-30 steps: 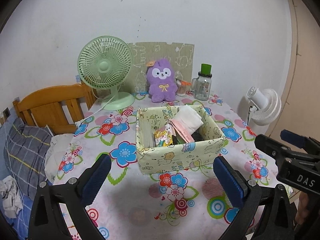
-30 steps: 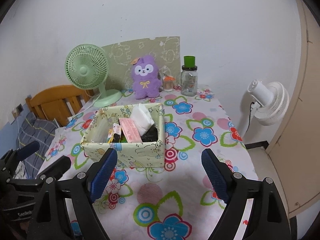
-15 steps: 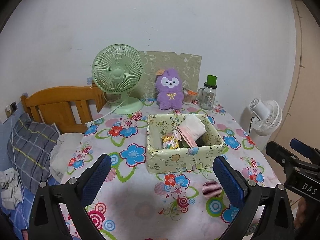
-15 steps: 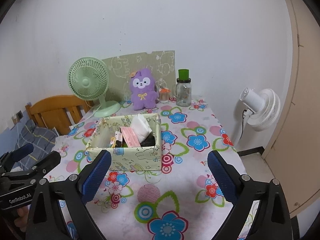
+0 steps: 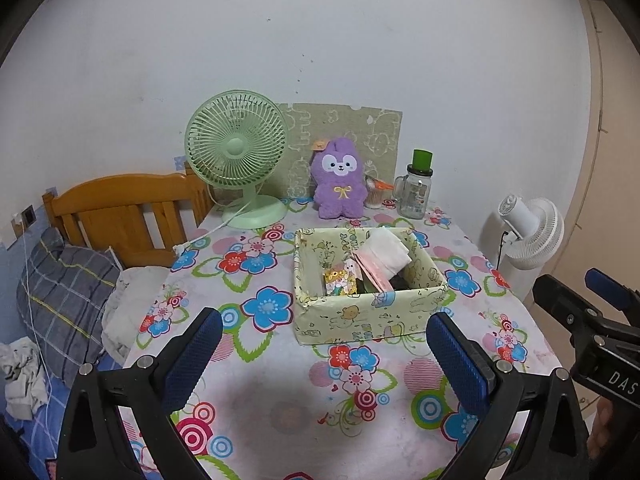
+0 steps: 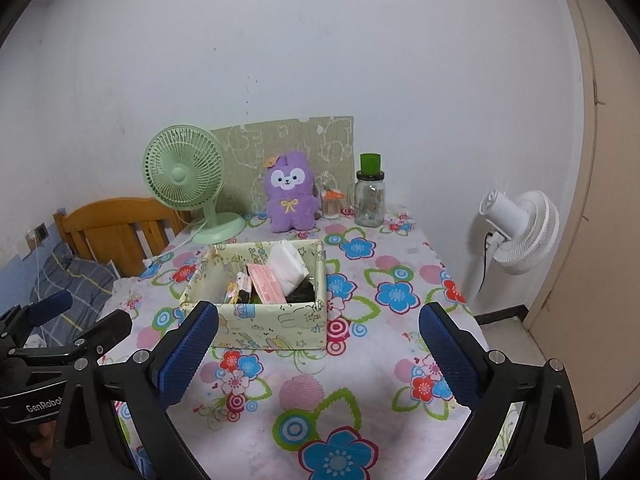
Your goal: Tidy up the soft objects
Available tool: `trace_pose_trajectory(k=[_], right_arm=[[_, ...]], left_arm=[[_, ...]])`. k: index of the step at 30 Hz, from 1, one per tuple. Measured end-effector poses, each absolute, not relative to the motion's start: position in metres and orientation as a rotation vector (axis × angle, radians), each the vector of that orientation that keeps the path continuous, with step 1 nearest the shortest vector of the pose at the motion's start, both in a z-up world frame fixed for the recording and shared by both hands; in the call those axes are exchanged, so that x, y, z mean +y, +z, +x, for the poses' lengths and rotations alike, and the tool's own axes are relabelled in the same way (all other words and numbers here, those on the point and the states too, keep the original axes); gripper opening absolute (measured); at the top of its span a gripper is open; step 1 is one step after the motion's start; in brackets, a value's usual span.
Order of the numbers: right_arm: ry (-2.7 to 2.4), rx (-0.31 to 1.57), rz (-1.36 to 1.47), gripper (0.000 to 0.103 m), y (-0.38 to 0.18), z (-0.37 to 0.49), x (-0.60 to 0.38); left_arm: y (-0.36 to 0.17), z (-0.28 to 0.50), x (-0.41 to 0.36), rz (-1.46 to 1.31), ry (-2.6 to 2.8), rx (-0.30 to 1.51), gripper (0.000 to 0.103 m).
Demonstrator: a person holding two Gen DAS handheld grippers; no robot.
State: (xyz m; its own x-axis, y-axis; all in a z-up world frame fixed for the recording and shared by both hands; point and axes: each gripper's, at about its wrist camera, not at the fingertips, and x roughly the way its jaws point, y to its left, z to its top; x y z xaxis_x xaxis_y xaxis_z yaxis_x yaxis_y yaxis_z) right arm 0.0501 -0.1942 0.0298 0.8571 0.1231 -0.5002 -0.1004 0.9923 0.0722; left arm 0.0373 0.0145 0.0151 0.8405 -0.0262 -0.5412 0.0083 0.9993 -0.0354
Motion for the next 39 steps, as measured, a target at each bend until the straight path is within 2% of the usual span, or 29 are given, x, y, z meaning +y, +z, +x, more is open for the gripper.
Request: trace_pose_trajectory(k=[39], right_arm=[[0.133,0.537,0.066,0.103,0.0291,0.0538,-0.1931]], left_arm=[[0.0156,0.0390,0.0117,-0.026,-0.024,0.574,0.103]])
